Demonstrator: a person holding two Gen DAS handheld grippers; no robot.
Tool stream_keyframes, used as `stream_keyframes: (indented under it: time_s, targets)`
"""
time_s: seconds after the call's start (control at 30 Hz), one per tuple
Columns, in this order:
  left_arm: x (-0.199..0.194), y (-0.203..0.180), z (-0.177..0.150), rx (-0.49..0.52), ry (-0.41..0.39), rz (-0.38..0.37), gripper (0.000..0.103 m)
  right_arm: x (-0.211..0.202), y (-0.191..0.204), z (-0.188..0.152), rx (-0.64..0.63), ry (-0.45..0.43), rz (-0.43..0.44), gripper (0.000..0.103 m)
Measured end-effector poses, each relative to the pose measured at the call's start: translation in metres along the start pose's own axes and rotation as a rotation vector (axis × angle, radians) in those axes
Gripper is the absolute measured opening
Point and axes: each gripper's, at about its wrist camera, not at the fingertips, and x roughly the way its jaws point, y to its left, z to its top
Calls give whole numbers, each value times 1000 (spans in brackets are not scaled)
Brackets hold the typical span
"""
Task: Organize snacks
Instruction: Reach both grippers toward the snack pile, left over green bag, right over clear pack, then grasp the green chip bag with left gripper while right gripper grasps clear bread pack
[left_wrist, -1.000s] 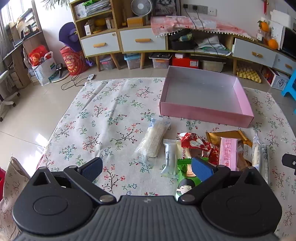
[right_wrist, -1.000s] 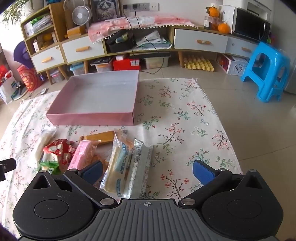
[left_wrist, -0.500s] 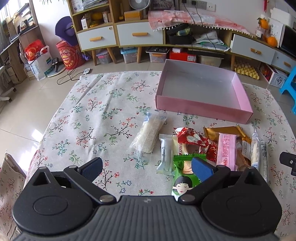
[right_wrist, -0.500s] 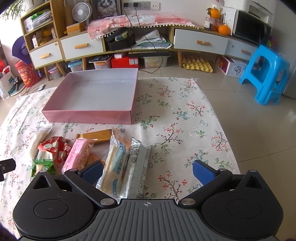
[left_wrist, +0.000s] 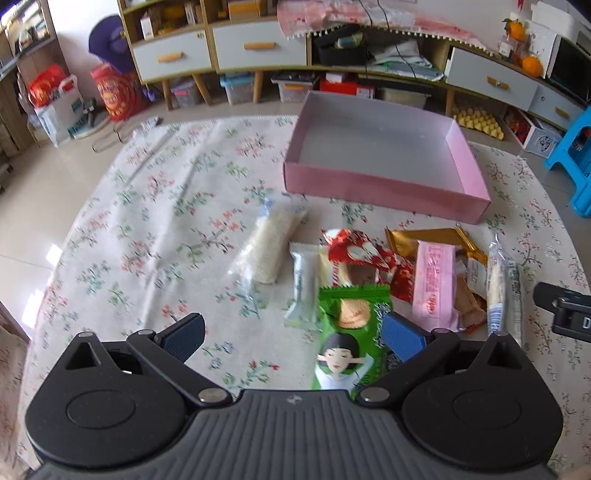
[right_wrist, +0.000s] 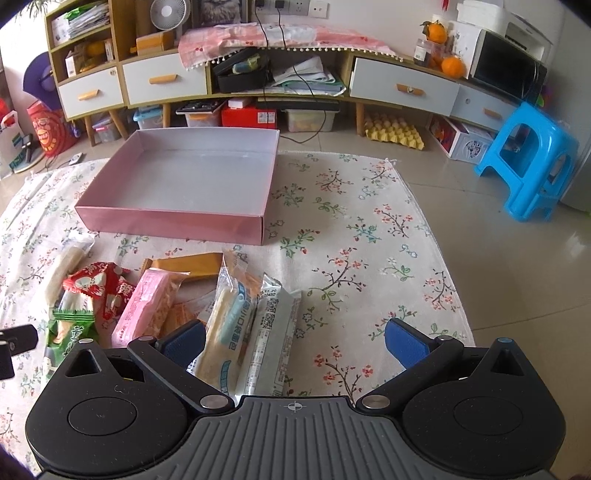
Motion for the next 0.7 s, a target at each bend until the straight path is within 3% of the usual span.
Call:
stream_keyframes:
  time_s: [0.27,0.37,0.43,0.5,0.7]
  targets:
    - [13,0,-2,-37,66,-36,102,4,9,8,-31,-27,29,100]
    - [17,0,-4,-50,94,-47,101,11,7,11,11,12,118,85]
    - [18,0,-5,-55,101,-48,100,18,5,11,51,45,198,56]
    - [18,-1,-5,-55,100,-47,99,22,6,13,69,45,237,46]
    - [23,-4,-6,-51,120,-58,95,33,-1,15,121,97,218,45]
